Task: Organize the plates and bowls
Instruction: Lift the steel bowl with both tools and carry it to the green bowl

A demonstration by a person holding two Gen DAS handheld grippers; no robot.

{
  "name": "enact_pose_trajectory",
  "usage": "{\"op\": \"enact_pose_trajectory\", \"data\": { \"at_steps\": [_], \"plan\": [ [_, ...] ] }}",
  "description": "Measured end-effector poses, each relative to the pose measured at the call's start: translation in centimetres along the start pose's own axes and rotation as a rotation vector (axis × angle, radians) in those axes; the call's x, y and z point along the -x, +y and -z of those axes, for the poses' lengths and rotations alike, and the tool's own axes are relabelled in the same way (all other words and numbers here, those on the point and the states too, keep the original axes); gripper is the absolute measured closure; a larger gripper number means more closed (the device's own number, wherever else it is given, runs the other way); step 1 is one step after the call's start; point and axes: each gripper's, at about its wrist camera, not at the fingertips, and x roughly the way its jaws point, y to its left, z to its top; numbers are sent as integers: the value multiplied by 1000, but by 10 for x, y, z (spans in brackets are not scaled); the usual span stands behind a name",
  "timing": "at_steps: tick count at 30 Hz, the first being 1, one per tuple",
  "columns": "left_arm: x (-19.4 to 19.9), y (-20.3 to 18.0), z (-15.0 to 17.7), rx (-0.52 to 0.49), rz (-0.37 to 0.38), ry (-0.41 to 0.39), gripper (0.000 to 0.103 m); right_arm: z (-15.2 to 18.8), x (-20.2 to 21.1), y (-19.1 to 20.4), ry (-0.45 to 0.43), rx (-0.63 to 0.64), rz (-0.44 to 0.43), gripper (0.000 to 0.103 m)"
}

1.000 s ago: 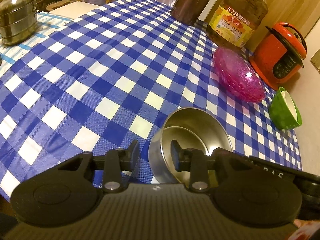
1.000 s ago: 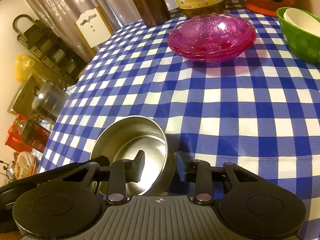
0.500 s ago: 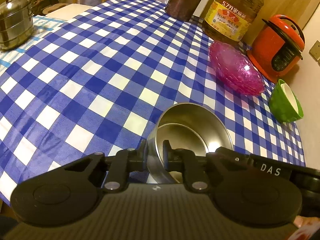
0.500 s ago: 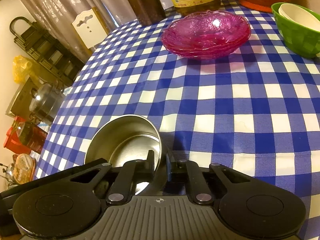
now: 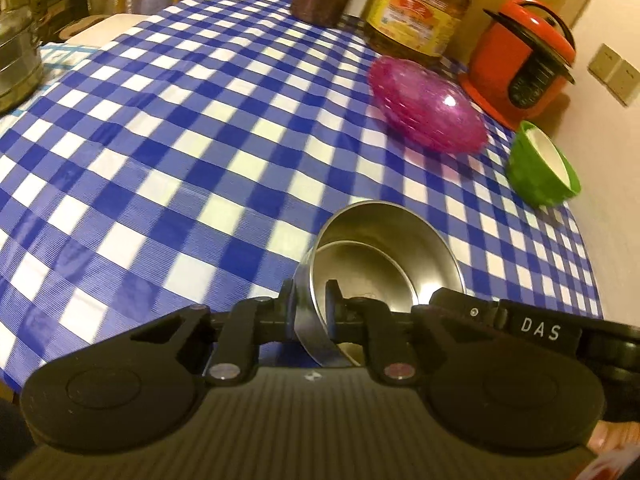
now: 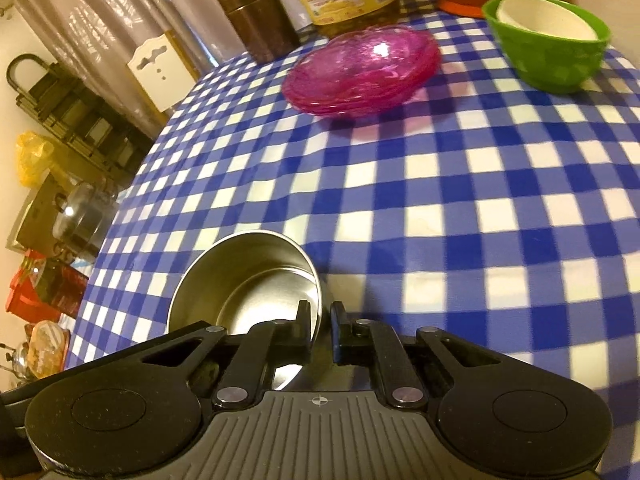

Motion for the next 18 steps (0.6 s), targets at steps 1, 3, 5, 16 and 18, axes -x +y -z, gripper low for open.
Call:
{"op": "enact_pose_trajectory", "data": {
  "at_steps": [1,3,5,16,18],
  "plan": [
    [1,-4,2,-7,6,3,90,2,4,-3,-5,-5,5,94],
    [2,-12,5,-24,14,9,90,4,11,-9,-13,-14,10,94],
    [3,-20,9,-41,23,16,90,6,19,-15,-22,-25,18,94],
    [9,-70,21,-112,87,27,91,14,67,-51,-79,-68,69,94],
    [12,-79,22,-127,99,22,91,14,75,-57,-89,-77,75,94]
  ]
}}
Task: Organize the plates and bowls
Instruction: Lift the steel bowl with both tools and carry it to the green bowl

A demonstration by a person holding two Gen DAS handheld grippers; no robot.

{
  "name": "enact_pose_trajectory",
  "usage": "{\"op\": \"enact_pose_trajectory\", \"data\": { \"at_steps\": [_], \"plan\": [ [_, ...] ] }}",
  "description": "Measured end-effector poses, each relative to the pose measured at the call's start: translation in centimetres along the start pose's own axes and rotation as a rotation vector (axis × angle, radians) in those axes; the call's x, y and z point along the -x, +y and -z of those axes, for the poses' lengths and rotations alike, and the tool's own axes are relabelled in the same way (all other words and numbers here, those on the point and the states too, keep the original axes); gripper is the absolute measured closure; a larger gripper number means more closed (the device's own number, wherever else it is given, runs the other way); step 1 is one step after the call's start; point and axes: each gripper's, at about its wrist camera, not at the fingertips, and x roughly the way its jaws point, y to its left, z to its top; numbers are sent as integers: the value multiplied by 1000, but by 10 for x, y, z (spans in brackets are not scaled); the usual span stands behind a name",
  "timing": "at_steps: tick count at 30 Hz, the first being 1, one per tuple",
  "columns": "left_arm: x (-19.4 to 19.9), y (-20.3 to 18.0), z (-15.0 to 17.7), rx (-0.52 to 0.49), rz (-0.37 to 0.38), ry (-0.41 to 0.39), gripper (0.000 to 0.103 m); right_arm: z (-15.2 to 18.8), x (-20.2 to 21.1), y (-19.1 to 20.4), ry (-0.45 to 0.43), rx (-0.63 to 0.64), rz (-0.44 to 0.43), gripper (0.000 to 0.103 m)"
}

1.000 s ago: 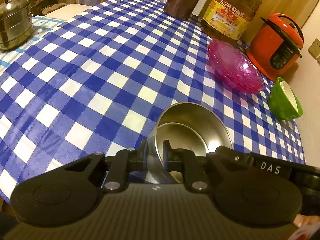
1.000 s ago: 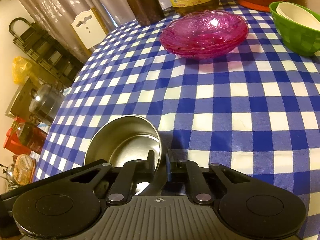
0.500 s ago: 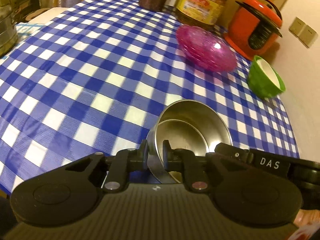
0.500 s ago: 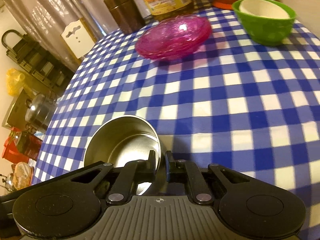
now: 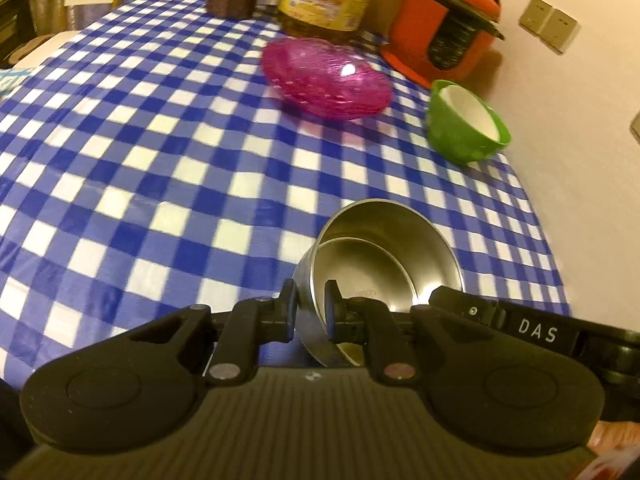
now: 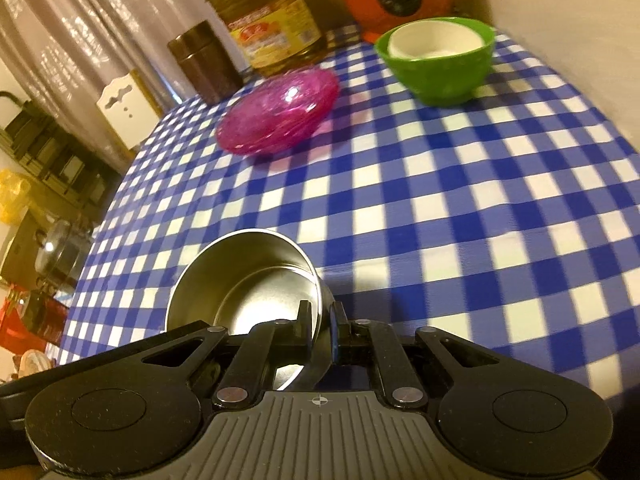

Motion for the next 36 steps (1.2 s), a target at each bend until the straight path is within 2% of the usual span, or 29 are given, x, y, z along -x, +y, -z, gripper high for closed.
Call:
{"op": "enact_pose_trajectory", "data": {
  "at_steps": [19,28,36],
  "plan": [
    [13,-69,-3,-80,118,-27,91,-6,72,-42,-103,-67,65,94],
    [22,-94,-18,-107,177,-64,91,-16,99,-50,-172,-87,86,94],
    [18,-119,-37,-127,212,-77,91,-39,114,-66,-222,-127,80,94]
  ]
}}
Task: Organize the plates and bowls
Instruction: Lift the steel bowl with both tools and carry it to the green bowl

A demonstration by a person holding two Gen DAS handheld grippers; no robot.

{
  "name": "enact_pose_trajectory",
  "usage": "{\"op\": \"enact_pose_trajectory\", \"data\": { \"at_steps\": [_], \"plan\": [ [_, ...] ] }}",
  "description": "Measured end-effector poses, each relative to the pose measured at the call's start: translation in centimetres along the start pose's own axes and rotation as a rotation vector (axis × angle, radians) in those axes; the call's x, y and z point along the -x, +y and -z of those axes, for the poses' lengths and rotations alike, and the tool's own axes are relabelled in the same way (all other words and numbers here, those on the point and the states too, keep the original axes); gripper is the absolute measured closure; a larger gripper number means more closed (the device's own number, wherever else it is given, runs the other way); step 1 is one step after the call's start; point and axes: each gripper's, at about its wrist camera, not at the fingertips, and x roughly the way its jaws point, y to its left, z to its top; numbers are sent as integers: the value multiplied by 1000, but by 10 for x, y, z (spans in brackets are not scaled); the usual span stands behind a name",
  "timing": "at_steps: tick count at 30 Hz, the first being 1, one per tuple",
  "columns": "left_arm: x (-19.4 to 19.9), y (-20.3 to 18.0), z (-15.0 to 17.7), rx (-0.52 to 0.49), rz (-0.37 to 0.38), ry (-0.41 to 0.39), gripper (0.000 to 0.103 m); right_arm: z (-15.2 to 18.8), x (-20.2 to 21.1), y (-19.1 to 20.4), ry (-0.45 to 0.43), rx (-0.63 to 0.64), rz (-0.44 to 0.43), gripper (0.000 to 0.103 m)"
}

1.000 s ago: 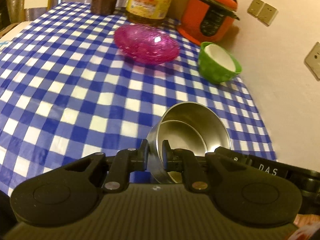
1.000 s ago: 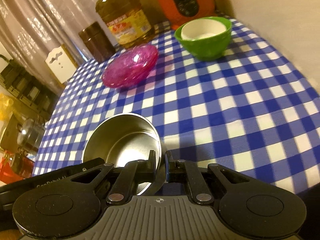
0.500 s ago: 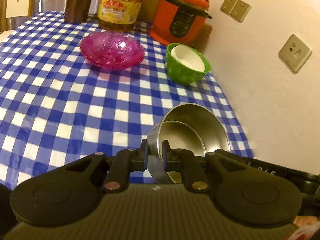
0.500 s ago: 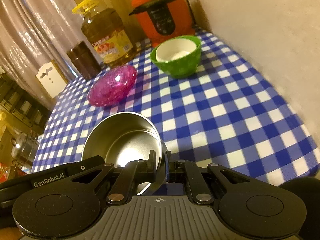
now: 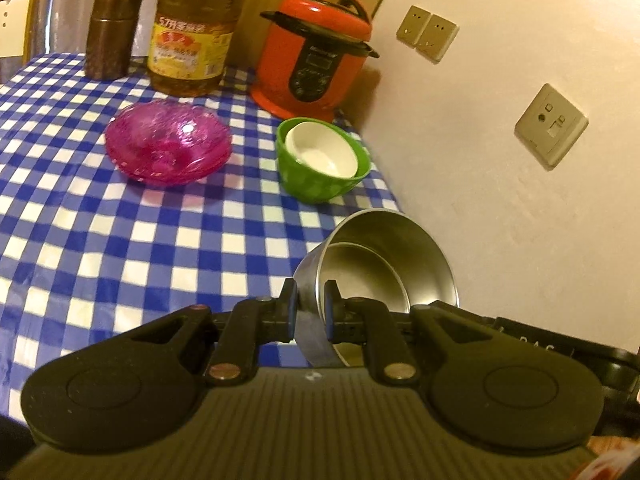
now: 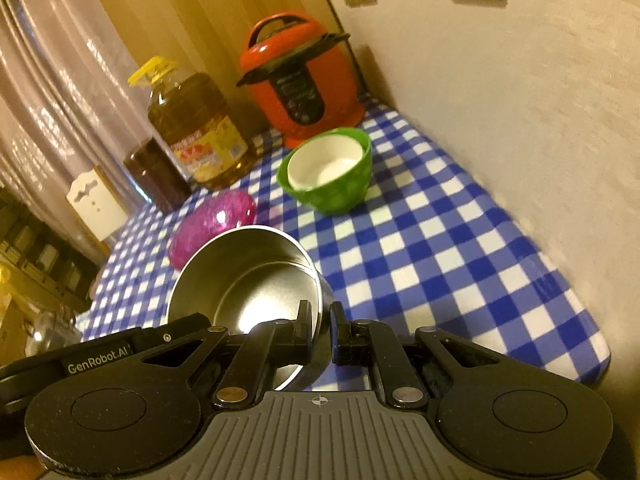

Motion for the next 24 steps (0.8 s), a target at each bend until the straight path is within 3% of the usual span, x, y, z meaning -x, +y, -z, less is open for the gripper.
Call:
{"op": "enact_pose_trajectory", "data": {
  "at_steps": [15,24],
  "plan": [
    [-45,-19,-54,-18,43,-19,91,-54,-21,-17,-60,-18,14,94],
    [-85,-19,-88,-25,52,-34,91,-94,-58,-25,-89,-18,8,95]
  ]
}}
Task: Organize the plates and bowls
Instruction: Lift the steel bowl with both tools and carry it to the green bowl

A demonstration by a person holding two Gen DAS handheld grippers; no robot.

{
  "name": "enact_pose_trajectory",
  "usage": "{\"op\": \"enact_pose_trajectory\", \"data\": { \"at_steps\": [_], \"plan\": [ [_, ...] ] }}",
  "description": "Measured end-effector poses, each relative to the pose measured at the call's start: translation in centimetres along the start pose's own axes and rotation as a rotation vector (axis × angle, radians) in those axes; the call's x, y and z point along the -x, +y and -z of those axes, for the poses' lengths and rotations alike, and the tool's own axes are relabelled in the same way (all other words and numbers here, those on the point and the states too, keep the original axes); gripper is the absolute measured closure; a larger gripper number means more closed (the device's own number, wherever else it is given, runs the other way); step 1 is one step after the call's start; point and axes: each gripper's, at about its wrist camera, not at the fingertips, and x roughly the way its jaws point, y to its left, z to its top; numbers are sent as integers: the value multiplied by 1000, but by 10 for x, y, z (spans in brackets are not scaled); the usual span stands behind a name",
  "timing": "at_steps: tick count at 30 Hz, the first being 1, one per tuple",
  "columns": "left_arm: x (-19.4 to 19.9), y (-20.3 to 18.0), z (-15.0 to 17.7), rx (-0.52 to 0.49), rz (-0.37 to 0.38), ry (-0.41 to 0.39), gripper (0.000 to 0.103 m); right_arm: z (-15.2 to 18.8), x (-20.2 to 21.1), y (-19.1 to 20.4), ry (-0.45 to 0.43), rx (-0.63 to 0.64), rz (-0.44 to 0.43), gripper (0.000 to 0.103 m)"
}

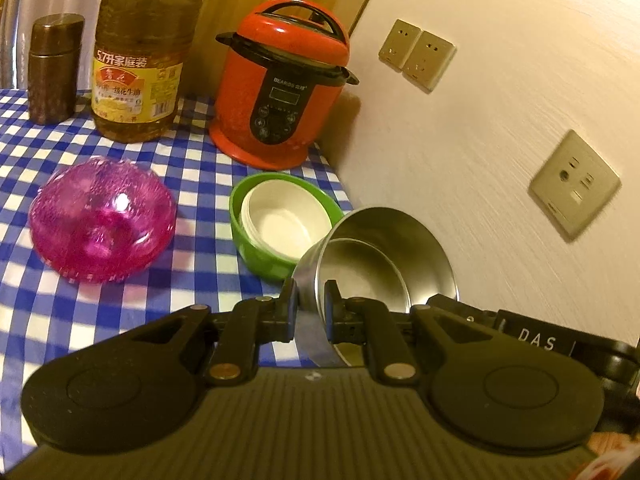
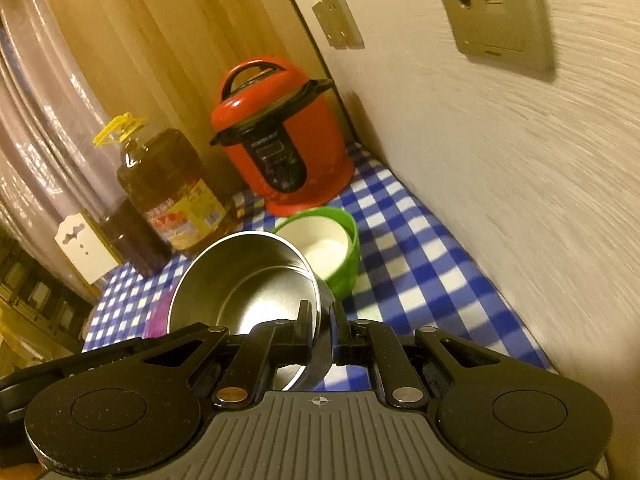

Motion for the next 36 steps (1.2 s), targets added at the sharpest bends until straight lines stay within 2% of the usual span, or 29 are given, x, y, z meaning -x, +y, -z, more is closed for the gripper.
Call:
{"op": "enact_pose_trajectory", "data": {
  "at_steps": [10,22,36],
  "plan": [
    [-51,13,-35,3,5,-18,91,-31,-58,-6,-11,-1,-7,95],
    [-98,28,-60,5,21,-19,91,-48,-108,-15,-16,-20,2,95],
    [-134,56,-65,49,11,16,91,-63,-161,-15,6,-12,27,97]
  ]
}}
